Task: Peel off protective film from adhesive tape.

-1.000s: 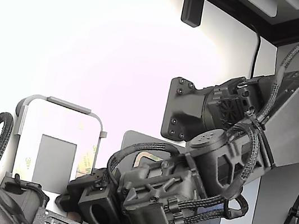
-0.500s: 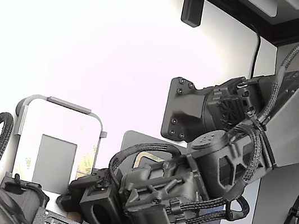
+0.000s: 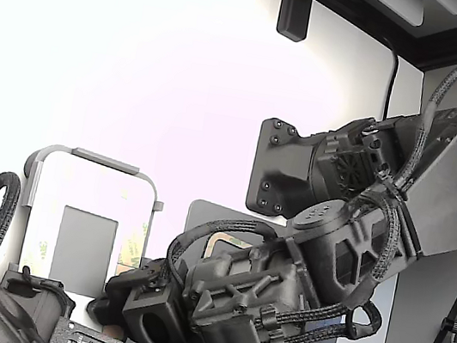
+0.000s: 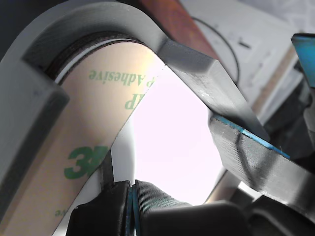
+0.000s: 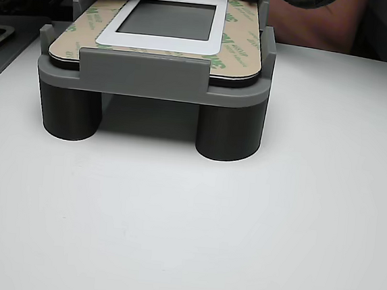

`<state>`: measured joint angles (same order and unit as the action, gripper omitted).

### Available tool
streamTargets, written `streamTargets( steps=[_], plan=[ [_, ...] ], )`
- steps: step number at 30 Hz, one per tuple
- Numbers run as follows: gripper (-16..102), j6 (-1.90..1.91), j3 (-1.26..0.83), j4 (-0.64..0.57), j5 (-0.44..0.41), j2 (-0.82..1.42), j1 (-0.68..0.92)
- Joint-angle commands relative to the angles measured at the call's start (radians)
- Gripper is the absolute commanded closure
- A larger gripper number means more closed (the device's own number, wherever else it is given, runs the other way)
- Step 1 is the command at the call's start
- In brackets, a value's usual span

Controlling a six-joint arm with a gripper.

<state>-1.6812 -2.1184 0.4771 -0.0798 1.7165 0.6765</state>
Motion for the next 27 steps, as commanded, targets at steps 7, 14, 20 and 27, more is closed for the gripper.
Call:
streamTargets(
  steps=[7,14,20,27],
  plan=[
    [96,0.012,0.018,0.0,0.002,0.026,0.012],
    [96,0.017,0.017,0.0,0.003,0.028,0.014],
    [96,0.02,0.017,-0.002,0.008,0.028,0.015],
    [96,0.018,0.021,-0.002,0.015,0.023,0.015]
  ],
)
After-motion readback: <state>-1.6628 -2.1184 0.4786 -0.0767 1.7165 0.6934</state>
